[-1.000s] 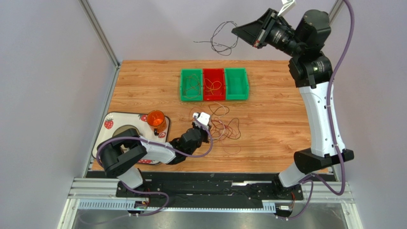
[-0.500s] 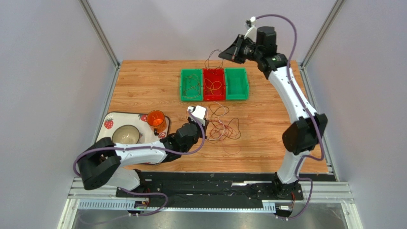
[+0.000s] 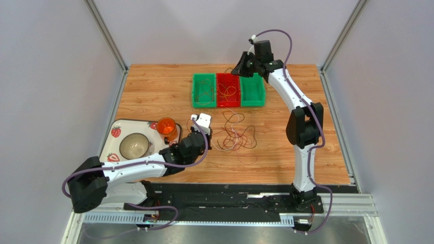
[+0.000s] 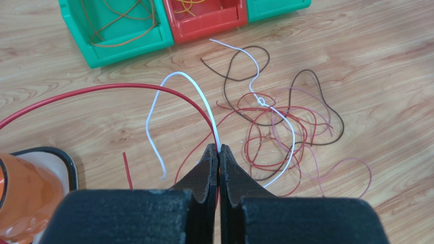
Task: Untangle the cables
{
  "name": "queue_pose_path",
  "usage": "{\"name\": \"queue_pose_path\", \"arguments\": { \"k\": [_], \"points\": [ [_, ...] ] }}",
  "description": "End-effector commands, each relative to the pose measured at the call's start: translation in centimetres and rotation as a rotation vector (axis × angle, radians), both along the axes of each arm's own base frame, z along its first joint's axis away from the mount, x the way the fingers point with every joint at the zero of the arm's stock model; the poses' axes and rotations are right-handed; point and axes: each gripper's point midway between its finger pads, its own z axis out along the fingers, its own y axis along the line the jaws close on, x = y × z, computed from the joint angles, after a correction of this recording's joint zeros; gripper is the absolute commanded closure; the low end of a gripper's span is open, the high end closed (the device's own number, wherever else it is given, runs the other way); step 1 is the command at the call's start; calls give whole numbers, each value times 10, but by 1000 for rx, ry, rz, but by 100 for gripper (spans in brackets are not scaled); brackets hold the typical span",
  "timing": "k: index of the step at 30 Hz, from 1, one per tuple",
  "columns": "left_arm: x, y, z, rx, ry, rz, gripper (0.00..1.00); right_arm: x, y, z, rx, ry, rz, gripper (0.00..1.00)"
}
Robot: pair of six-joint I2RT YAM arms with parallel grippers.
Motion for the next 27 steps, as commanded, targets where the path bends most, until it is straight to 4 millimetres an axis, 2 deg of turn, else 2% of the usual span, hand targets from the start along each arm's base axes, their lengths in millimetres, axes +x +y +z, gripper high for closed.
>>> {"name": "queue_pose_path", "arguments": {
  "k": [1, 3, 4, 5, 6, 11, 14, 16, 19, 23, 27],
  "points": [
    [-2, 9, 0, 3, 8, 27, 100, 18, -6, 5, -111, -108, -61, 100],
    [-1, 10, 0, -1, 6, 35, 100, 22, -7, -10, -192, -120, -94, 100],
    [-1, 9, 1, -1, 5, 33, 100, 19, 0, -16, -237, -126, -101, 100],
    [-1, 9, 2, -3, 3, 33, 100, 28, -17, -22, -333, -144, -207, 100],
    [-1, 8, 2, 0, 2, 31, 100, 29, -17, -27, -359, -146, -219, 100],
    [-1, 6, 2, 3, 12, 20, 100, 44, 2, -64, -337, -102, -182, 100],
    [-3, 7, 3, -1, 13, 21, 100, 46, 11, -83, -328, -48, -149, 100],
    [-3, 8, 4, -5, 13, 23, 100, 46, 12, -91, -325, -32, -153, 100],
    [-4, 9, 4, -5, 16, 24, 100, 45, -7, -105, -394, 9, -238, 100],
    [-5, 9, 2, -9, 21, 20, 100, 43, -18, -110, -447, 20, -264, 100],
    [-6, 8, 0, -9, 23, 18, 100, 40, -15, -100, -462, -7, -240, 98]
  ]
}}
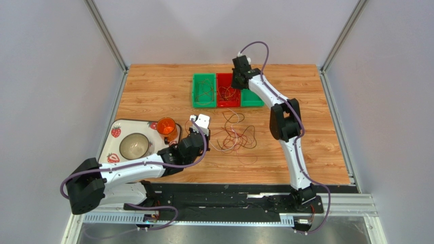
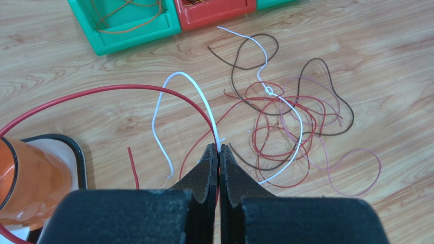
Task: Untangle the cables
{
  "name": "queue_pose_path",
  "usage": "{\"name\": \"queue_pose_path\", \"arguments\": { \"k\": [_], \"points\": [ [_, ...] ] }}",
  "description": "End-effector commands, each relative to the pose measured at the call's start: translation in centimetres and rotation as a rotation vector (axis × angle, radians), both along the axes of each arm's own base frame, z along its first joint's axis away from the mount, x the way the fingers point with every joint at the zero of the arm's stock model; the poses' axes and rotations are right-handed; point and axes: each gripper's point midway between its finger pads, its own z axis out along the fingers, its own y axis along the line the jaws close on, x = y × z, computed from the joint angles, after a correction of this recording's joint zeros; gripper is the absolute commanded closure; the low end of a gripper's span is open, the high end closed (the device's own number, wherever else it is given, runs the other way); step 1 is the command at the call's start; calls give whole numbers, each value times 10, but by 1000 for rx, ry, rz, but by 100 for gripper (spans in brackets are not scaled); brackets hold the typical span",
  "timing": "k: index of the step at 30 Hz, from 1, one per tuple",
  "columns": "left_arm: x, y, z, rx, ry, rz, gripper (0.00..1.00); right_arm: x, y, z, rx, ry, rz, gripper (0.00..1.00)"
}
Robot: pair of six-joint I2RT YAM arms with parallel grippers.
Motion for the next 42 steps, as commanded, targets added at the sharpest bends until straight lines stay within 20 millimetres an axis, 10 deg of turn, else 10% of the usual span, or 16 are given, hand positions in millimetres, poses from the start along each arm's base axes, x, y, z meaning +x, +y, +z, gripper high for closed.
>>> {"name": "queue_pose_path", "arguments": {
  "k": [1, 7, 19, 21, 22, 23, 30, 36, 42],
  "points": [
    [0, -3, 8, -40, -8, 4, 100, 6, 0, 41, -21, -89, -8, 90],
    [2, -7, 10, -38, -8, -5, 100, 5, 7, 79, 24, -145, 37, 50],
    [9, -7, 38, -36, -50, 9, 100, -46, 4, 189, 134, -270, 126, 45],
    [9, -9, 48, -42, -56, -19, 63, -73, -1, 183, 160, -248, 148, 45],
    [12, -9, 56, -44, -49, -24, 18, -82, -4, 176, 160, -234, 146, 45],
    [13, -12, 59, -47, -38, -44, 2, -91, -7, 173, 171, -226, 143, 45],
    [39, 8, 67, -62, 192, 24, 4, -159, -7, 148, 280, -128, 200, 48],
    [14, 36, 15, 18, 317, 58, 14, -216, -6, 121, 283, -30, 273, 51],
    [-4, 44, -22, -48, 385, 88, 20, -274, 37, 84, 318, 89, 444, 53]
  ]
}}
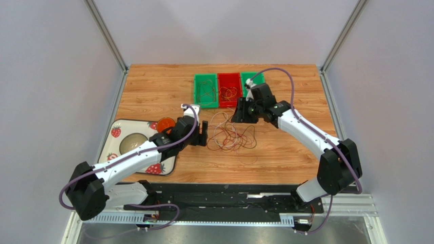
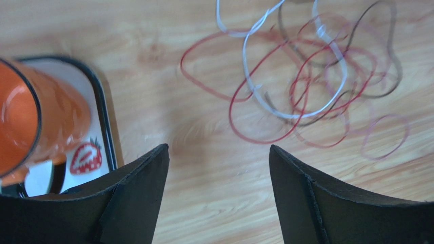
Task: Untangle the cables
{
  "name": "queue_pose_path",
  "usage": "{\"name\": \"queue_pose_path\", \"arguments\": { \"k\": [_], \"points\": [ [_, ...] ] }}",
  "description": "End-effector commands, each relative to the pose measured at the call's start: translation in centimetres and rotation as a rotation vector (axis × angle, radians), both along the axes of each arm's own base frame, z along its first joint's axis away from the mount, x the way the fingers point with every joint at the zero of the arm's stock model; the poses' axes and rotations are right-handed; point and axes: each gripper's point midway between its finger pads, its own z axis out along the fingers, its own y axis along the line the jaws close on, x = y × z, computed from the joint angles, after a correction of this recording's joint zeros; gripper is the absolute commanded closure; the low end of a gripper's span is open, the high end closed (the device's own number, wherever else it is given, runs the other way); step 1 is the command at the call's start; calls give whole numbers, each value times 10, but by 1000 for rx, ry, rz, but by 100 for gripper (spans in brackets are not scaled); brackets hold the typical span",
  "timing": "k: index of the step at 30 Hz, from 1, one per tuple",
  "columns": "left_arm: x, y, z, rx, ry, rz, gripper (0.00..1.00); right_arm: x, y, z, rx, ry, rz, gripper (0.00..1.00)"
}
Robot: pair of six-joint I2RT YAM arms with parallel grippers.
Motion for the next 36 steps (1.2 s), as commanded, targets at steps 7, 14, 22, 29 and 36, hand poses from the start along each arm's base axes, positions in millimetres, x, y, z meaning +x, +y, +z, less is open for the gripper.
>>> {"name": "queue_pose_path", "arguments": {
  "k": [7, 14, 22, 29, 36],
  "points": [
    [-35, -37, -30, -128, 22, -281, 28, -15, 42, -10, 1, 13, 118, 56],
    [-60, -72, -54, -1, -34, -528, 25, -6, 35, -12, -67, -3, 105, 57],
    [-33, -80, -89, 198, -41, -538, 28, -8, 33, -18, -78, 10, 112, 57],
    [-16, -89, -91, 257, -82, -523, 32, -9, 33, -20, -79, 10, 117, 58],
    [-12, -86, -101, 321, -70, -508, 56, -8, 34, -19, -75, 13, 119, 58]
  ]
}}
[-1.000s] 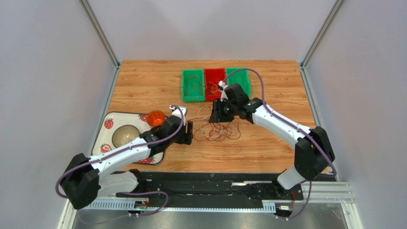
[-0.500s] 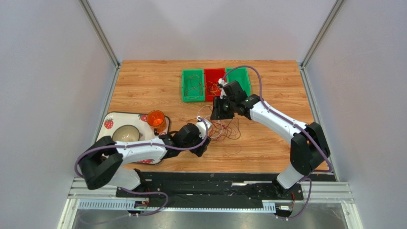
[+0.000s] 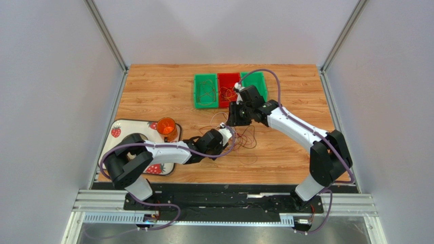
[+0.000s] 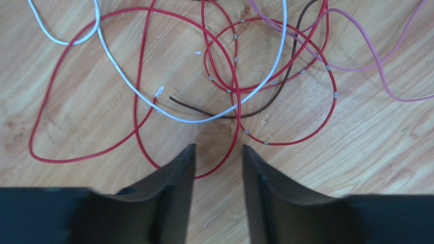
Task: Untangle the cables
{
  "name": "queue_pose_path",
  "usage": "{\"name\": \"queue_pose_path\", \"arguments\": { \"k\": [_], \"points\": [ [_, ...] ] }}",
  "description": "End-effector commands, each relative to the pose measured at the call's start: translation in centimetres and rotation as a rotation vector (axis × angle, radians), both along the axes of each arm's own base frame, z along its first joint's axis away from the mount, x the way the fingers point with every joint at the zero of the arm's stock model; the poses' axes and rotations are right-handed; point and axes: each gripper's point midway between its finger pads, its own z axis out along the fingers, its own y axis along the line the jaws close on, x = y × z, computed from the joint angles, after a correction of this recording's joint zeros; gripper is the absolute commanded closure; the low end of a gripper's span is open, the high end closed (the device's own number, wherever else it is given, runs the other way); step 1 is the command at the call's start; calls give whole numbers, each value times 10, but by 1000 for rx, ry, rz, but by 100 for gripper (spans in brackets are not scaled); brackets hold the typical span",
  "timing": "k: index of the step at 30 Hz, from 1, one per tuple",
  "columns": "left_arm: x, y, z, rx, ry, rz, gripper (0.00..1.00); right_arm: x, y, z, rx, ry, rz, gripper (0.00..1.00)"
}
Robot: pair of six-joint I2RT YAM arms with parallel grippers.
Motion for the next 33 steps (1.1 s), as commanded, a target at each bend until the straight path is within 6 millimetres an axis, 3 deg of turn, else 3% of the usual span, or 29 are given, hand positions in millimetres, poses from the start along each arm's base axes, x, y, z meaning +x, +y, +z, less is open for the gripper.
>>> {"name": "queue_pose_path", "arguments": {
  "k": [1, 3, 6, 7, 9, 10, 11, 12, 13, 16, 21, 25, 33],
  "points": [
    [14, -10, 11, 2, -64, 5, 68, 5, 5, 8, 12, -18, 12, 58],
    [14, -9, 10, 6, -59, 13, 100, 6, 5, 9, 13, -22, 12, 58],
    [12, -9, 24, -5, -49, 24, 100, 6, 4, 8, 14, -15, 11, 58],
    [15, -14, 52, -50, -73, 29, 100, 7, 5, 13, 20, -22, 10, 58],
    [13, -7, 86, -62, -91, 32, 100, 9, 6, 18, 34, -27, 11, 59],
    [21, -7, 140, -143, -168, 40, 100, 11, 3, 28, 48, -44, -6, 62],
    [24, -3, 164, -172, -197, 44, 100, 11, 1, 33, 71, -55, -20, 62],
    [29, 13, 190, -193, -222, 83, 100, 19, 6, 46, 145, -89, -44, 62],
    [37, 15, 223, -265, -246, 119, 100, 18, -5, 50, 191, -100, -69, 62],
    [48, 32, 269, -361, -272, 198, 100, 20, -2, 65, 280, -144, -32, 59],
    [51, 39, 299, -396, -309, 224, 100, 2, 12, 47, 320, -61, 55, 59],
    [50, 39, 297, -394, -299, 229, 100, -2, 13, 37, 333, -38, 51, 59],
    [45, 38, 302, -443, -289, 229, 100, -11, 45, 70, 453, -101, 183, 58]
  ]
}}
